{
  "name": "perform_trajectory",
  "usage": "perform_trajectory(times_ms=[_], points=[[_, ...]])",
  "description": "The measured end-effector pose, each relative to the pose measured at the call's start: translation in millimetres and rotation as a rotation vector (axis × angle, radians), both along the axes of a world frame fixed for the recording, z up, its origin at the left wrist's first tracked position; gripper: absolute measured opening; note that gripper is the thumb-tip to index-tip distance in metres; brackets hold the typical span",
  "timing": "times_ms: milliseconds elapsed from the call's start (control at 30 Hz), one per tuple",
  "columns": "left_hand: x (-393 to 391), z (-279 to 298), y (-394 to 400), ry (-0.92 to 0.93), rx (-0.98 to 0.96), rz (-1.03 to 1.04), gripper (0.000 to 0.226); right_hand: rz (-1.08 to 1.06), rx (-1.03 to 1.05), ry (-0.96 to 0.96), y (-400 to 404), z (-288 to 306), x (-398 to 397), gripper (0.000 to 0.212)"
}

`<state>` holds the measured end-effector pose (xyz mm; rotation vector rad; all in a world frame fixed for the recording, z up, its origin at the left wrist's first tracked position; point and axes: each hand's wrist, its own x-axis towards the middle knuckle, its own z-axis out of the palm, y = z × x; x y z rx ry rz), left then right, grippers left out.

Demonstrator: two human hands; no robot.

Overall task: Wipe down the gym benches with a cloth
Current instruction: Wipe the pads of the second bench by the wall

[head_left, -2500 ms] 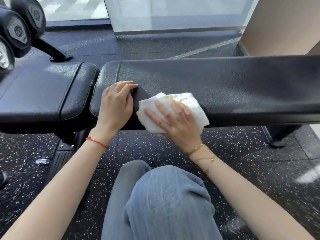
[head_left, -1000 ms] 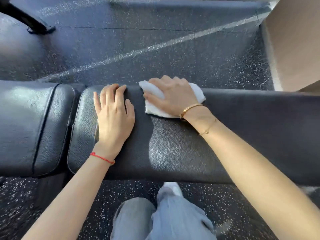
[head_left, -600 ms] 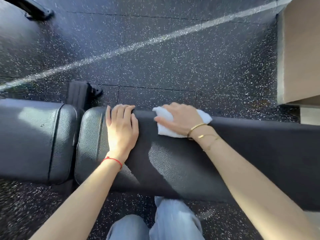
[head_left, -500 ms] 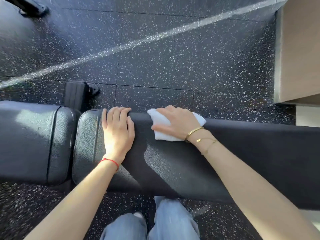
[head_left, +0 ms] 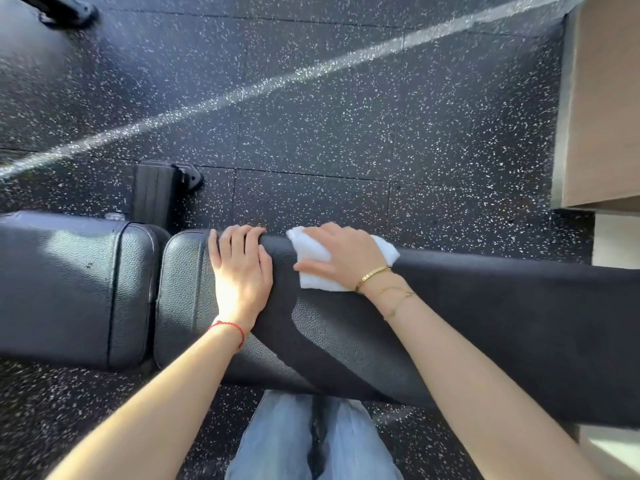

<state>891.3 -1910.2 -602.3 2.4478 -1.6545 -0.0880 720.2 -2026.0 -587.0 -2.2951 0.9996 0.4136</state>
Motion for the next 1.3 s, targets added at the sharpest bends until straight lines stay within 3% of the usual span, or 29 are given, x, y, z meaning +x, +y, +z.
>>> perform_trajectory(times_ms=[233, 367, 567, 700, 1000, 1133, 1300], points=[[2, 8, 0, 0.096, 0.048, -0.004, 0.035, -0.133, -0.057, 0.086, -12, 9, -77, 0.090], [-1, 8, 0, 0.096, 0.045, -0.010, 0.035, -0.110, 0.005, 0.084, -13, 8, -46, 0.073], [-2, 6, -2, 0.087, 0.011, -0.127, 0.033, -0.054, -0.016, 0.033, -3, 1, -21, 0.077], [-11, 8, -4, 0.095, 0.039, -0.124, 0.033, -0.125, -0.070, 0.059, -9, 1, -75, 0.089], [-96, 8, -32, 0.058, 0.061, -0.137, 0.031, -0.235, -0.113, 0.055, -35, 2, -216, 0.079], [-148, 7, -47, 0.079, 0.047, -0.164, 0.026, -0.268, -0.092, 0.197, -55, 11, -281, 0.071], [-195, 8, -59, 0.091, 0.059, -0.176, 0.024, -0.259, -0.127, 0.237, -59, 13, -293, 0.079]])
